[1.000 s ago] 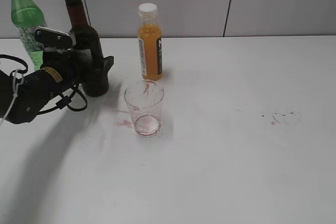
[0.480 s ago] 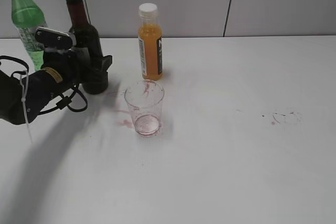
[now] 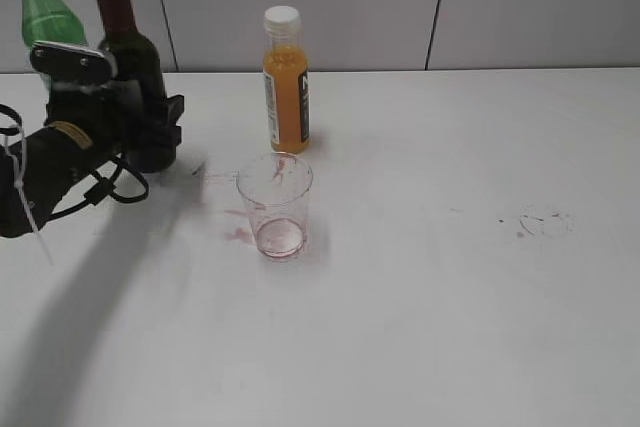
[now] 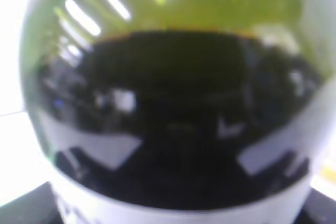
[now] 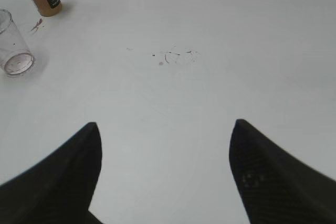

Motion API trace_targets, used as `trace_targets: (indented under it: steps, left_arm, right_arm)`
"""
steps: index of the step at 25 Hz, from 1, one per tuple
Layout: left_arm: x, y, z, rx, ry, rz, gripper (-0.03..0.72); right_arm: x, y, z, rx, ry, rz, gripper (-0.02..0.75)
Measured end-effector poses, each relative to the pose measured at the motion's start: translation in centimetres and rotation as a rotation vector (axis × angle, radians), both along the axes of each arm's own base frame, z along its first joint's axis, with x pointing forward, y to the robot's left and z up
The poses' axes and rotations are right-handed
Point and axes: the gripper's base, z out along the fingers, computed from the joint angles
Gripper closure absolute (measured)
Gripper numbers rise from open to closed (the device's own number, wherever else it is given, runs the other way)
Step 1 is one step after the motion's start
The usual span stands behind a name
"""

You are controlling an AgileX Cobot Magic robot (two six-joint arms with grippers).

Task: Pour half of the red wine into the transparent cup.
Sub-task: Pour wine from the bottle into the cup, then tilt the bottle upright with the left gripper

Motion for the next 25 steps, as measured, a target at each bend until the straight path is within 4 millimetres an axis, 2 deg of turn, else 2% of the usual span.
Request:
trace_targets:
  steps: [6,12,20,25]
  left_arm:
    - [-3.1,0.9,2.8,-0.016,-0.015,0.127,0.148]
    - [-6.8,-0.4,5.1,0.010,-0.033,0.200,0.148]
    - [-10.6,-1.8,6.0,0.080,-0.003,0.274,0.148]
    - [-12.1,-3.4,6.5,0.218,-0.017,0.267,0.148]
  right_arm:
    - [0.0,0.0,0.0,0.000,0.000,0.000,0.167]
    - [0.0,0.0,0.0,0.000,0.000,0.000,0.167]
    - [0.0,0.0,0.0,0.000,0.000,0.000,0.167]
    - [0.0,0.0,0.0,0.000,0.000,0.000,0.167]
